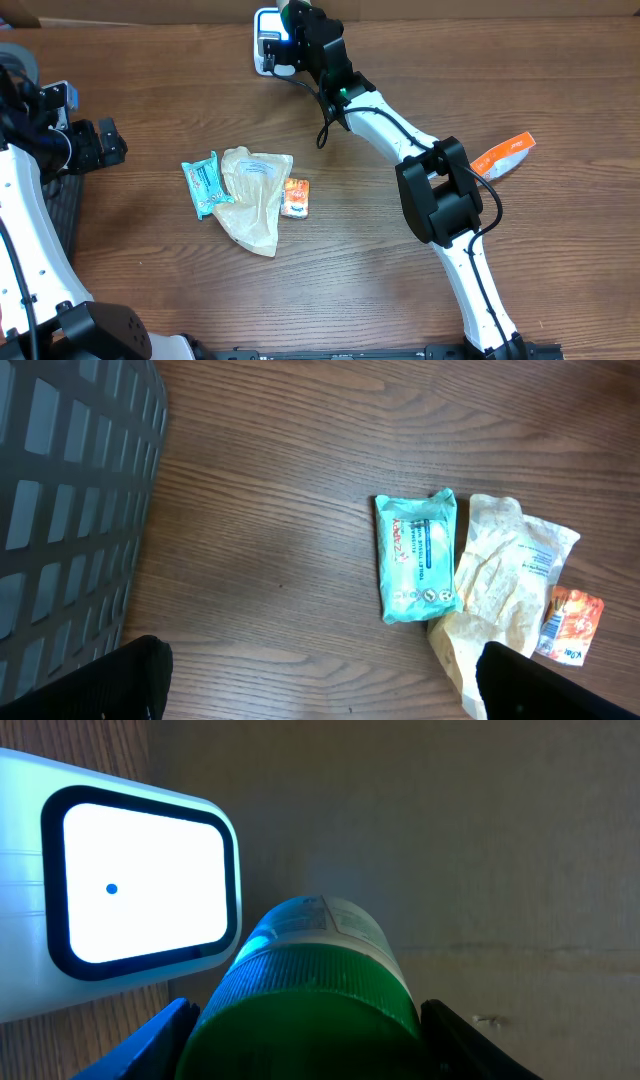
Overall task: Scan the item barcode
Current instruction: 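Hold the jar lid-first in front of the scanner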
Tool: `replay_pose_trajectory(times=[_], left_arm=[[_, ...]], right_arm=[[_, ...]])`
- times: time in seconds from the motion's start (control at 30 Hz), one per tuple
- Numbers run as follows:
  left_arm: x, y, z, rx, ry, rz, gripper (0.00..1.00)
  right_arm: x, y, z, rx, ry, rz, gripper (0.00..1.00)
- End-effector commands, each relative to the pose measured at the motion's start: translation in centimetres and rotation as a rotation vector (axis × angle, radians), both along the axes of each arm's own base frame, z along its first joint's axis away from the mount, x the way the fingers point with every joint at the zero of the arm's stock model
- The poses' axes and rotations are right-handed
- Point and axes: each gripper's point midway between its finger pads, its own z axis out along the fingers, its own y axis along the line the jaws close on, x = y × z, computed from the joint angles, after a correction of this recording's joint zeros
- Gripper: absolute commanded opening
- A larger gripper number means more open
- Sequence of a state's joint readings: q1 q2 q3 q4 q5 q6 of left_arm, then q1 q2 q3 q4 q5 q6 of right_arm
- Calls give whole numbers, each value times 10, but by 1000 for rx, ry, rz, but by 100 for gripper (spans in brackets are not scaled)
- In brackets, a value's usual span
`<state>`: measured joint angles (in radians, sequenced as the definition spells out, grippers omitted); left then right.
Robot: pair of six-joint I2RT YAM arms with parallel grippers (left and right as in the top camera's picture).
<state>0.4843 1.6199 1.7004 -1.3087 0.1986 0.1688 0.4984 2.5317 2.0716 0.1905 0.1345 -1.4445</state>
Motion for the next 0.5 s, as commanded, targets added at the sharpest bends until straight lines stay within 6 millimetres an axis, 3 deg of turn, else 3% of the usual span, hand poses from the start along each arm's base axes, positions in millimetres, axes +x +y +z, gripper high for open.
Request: replay_pose_trajectory(times=[0.0, 0.1, 0.2, 0.47], left_arm=[[1, -4, 2, 6, -9, -34, 100], [1, -4, 2, 7, -10, -34, 100], [1, -4, 2, 6, -10, -34, 99], [1, -4, 2, 6, -10, -34, 99]], right_arm=[[-1, 5, 21, 25, -37, 9, 50], [-3, 5, 34, 118, -20, -5, 50], [-6, 3, 63, 298, 10, -33, 51], [-38, -17, 159, 805, 196, -119, 54]])
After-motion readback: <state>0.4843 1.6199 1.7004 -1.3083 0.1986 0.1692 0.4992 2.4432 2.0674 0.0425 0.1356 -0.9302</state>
